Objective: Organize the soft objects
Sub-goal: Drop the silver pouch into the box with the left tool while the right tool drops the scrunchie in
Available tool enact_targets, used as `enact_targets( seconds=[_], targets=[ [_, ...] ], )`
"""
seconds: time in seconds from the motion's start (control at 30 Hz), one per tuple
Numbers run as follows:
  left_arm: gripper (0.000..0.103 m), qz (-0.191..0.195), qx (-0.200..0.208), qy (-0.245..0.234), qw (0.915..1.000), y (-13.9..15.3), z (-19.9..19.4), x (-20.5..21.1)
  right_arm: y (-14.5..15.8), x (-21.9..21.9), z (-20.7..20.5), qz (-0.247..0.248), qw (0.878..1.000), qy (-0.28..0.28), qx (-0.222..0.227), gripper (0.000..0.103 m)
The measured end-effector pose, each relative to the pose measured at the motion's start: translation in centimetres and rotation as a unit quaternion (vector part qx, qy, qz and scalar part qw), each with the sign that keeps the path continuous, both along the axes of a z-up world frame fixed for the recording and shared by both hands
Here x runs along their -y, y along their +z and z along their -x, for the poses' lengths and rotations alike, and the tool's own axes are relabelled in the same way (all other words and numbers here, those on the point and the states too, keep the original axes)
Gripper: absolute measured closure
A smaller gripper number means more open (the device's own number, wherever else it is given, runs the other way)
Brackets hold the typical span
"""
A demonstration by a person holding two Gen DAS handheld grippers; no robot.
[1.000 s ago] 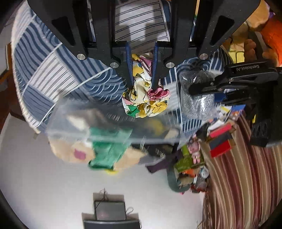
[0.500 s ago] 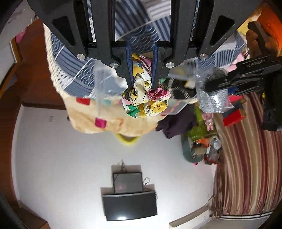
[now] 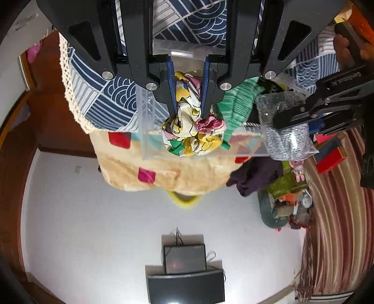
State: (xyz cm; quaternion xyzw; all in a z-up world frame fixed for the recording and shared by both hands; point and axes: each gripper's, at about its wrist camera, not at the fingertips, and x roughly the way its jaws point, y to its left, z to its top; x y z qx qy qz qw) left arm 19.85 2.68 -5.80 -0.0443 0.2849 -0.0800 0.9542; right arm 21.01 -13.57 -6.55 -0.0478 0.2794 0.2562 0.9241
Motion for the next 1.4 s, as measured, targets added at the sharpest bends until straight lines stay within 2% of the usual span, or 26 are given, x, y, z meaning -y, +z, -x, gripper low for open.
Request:
enact_targets(
  seconds=[0.2, 0.27, 0.47, 0.5, 0.63, 0.97, 1.2, 1.27, 1.33, 1.4],
  targets=[
    [0.064, -0.002, -0.028, 0.010, 0.9995, -1.6, -1.3, 0.1, -1.1, -0.4, -0.1, 0.015, 1.000, 0.004, -0.012, 0.084],
    [0.058, -0.003, -0.036, 0.011, 0.9993, -2.0, -1.4, 0.0, -1.1, -0.4, 0.0, 0.021, 1.000, 0.002, -0.008, 0.082],
    [0.035, 0.002, -0.042, 0.005, 0.9991, -2.1, -0.4, 0.2, -0.8, -0.2, 0.6, 0.038, 0.999, -0.006, 0.005, 0.061],
    [0.034, 0.002, -0.039, 0.005, 0.9992, -2.0, -0.2, 0.2, -0.7, -0.2, 0.7, 0.039, 0.999, -0.009, 0.008, 0.057],
    [0.030, 0.009, -0.019, 0.013, 0.9997, -0.9, 1.3, 0.0, 0.0, 0.4, 1.5, 0.028, 0.999, -0.019, 0.021, 0.041],
    [0.029, 0.045, 0.056, 0.028, 0.9970, 4.3, 6.2, -1.7, 4.3, 2.0, 5.0, -0.014, 0.997, -0.011, 0.080, 0.039],
    [0.024, 0.041, 0.111, 0.032, 0.9924, 7.6, 10.3, -1.2, 7.2, 2.3, 8.6, -0.046, 0.991, 0.009, 0.129, 0.033],
    [0.020, 0.038, 0.125, 0.031, 0.9909, 8.2, 11.5, -0.9, 7.7, 2.4, 9.5, -0.057, 0.989, 0.014, 0.137, 0.030],
    [0.020, 0.037, 0.136, 0.028, 0.9896, 8.7, 12.5, -0.5, 8.1, 2.5, 10.4, -0.067, 0.987, 0.017, 0.146, 0.020],
    [0.016, 0.033, 0.146, 0.027, 0.9883, 9.1, 13.5, 0.1, 8.3, 2.5, 11.1, -0.071, 0.985, 0.019, 0.153, 0.020]
  ],
)
